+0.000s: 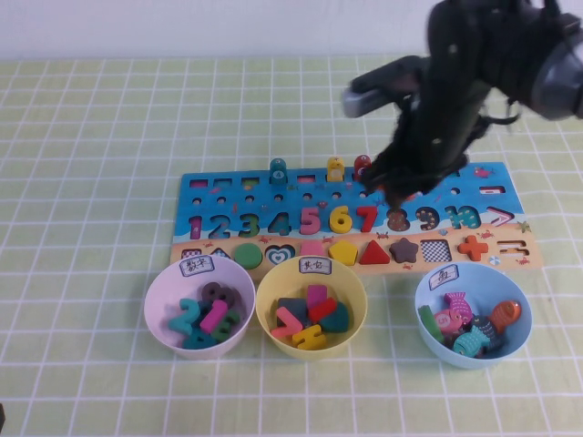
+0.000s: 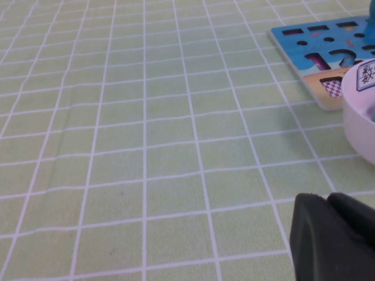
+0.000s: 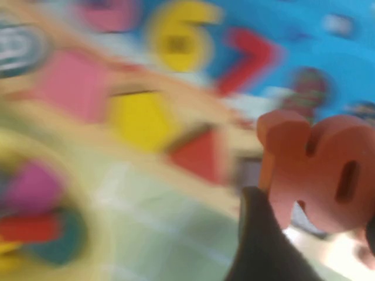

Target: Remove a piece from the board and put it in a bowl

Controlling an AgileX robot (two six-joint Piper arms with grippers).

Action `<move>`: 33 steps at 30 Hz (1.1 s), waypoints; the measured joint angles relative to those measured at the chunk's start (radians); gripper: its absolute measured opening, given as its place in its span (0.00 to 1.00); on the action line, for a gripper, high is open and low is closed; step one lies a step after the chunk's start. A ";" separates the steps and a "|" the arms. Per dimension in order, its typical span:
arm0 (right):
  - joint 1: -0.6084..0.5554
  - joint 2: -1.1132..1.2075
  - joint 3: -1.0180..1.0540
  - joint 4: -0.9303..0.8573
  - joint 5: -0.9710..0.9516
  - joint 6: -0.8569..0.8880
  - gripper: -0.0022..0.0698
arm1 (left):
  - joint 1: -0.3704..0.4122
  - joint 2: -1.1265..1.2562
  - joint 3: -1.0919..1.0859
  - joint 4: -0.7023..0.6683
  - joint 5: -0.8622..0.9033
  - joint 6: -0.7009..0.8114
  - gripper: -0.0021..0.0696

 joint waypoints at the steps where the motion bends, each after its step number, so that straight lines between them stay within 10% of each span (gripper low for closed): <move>1: 0.026 -0.008 0.000 0.003 0.000 -0.007 0.48 | 0.000 0.000 0.000 0.000 0.000 0.000 0.02; 15: 0.319 -0.013 0.000 0.079 -0.017 -0.194 0.48 | 0.000 0.000 0.000 0.000 0.000 0.000 0.02; 33: 0.364 0.108 0.000 0.214 -0.260 -0.390 0.58 | 0.000 0.000 0.000 0.000 0.000 0.000 0.02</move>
